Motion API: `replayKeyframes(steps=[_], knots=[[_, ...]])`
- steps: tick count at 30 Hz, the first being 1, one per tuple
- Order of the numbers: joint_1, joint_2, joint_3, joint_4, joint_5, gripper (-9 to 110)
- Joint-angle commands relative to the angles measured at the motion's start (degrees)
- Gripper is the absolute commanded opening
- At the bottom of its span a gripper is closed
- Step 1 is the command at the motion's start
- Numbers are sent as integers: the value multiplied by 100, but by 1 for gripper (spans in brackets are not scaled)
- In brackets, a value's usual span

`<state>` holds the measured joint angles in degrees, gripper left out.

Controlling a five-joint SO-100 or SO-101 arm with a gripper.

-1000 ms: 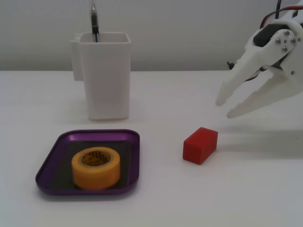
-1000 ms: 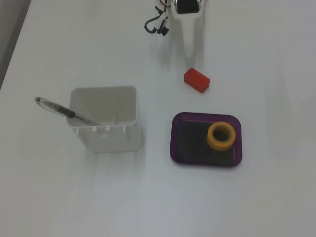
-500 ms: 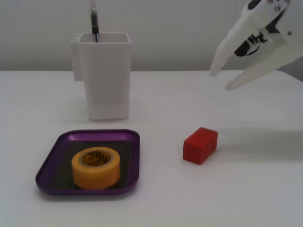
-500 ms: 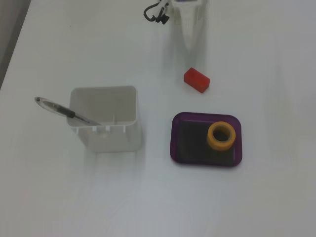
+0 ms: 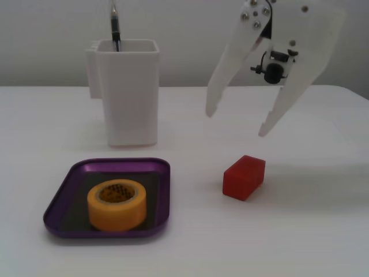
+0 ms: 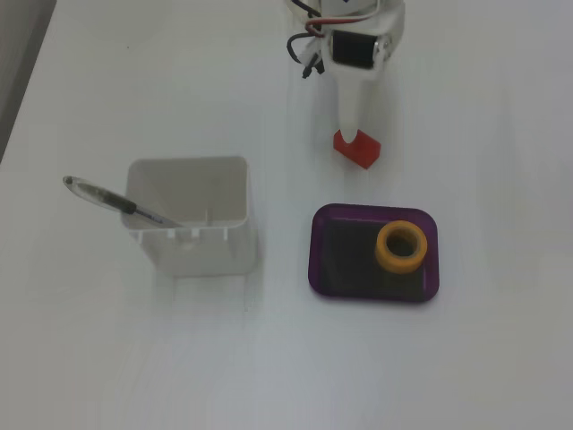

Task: Pick up the red cube and place it in the box.

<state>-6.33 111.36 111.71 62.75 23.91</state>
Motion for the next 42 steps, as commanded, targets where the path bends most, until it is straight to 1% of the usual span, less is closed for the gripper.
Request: replayKeyframes(steps=[1,7,14,18,21,24,29,31,35,42], knots=[[-26,-325,-281,-26,237,21],[-9,-1002,-255,-26,545,25],[9,-1556,-220,-62,562,25],[62,-1907,-193,-501,554,25],[35,-2109,-193,-562,554,25],[-18,-2171,-193,-571,536,19],[-18,-2162,-211,-554,483,-2],[-26,-2162,-202,-510,475,0],[-44,-2136,-264,-483,448,-1],[-35,-1415,-281,-492,-141,-1]])
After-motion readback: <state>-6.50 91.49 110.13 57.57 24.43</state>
